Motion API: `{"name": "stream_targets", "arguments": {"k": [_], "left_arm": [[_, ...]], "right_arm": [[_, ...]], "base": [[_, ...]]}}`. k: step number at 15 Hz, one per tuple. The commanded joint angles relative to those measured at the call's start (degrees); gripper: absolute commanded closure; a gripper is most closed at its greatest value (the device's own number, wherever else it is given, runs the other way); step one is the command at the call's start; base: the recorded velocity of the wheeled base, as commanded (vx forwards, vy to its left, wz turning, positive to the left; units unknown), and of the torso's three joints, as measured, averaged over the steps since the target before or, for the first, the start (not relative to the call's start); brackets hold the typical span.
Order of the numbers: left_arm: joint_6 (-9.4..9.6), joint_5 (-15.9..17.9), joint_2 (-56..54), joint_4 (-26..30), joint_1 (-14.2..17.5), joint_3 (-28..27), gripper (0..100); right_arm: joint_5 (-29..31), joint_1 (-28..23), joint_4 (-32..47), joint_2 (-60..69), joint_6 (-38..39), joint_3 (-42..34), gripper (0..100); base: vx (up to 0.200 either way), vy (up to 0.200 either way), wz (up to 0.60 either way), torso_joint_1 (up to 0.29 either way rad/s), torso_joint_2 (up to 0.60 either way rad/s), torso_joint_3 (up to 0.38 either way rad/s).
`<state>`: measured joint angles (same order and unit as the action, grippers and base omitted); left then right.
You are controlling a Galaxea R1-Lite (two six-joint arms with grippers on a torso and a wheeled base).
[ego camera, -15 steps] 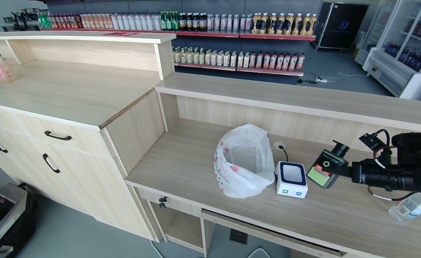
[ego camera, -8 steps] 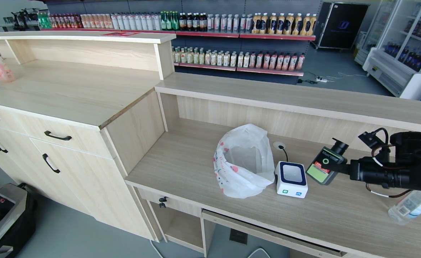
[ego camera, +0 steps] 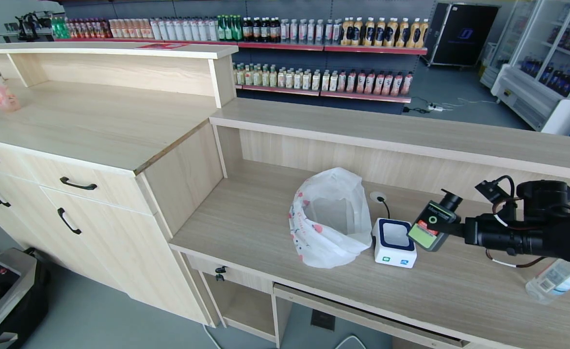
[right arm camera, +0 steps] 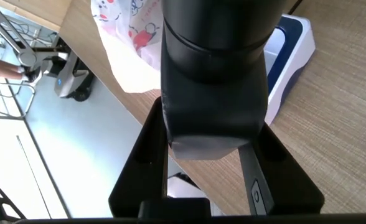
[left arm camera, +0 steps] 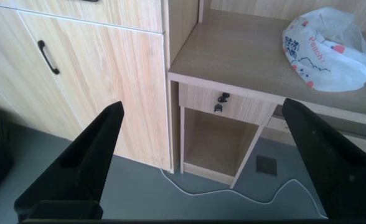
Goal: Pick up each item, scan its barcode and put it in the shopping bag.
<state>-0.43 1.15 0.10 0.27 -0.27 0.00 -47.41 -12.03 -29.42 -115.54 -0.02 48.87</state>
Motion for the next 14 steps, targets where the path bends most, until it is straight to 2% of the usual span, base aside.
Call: {"name": "stream_targets", "arguments": {"k": [1, 5, 14], "left_arm": [[-0.01, 0.0, 0.0, 0.0, 0.0, 0.0, 0], [-0.01, 0.0, 0.0, 0.0, 0.0, 0.0, 0], [-0.01, 0.0, 0.0, 0.0, 0.0, 0.0, 0]], "right_arm": [[-0.1, 0.8, -0.5, -0.2, 0.5, 0.5, 100], [0.5, 3.9, -5.4, -2.1, 3.9, 1.0, 100], [2.0, 3.8, -5.5, -4.4, 3.4, 2.4, 100]], "base": [[0.0, 0.0, 0.0, 0.0, 0.0, 0.0], [0.0, 0.0, 0.0, 0.0, 0.0, 0.0], [0.0, 0.0, 0.0, 0.0, 0.0, 0.0]]}}
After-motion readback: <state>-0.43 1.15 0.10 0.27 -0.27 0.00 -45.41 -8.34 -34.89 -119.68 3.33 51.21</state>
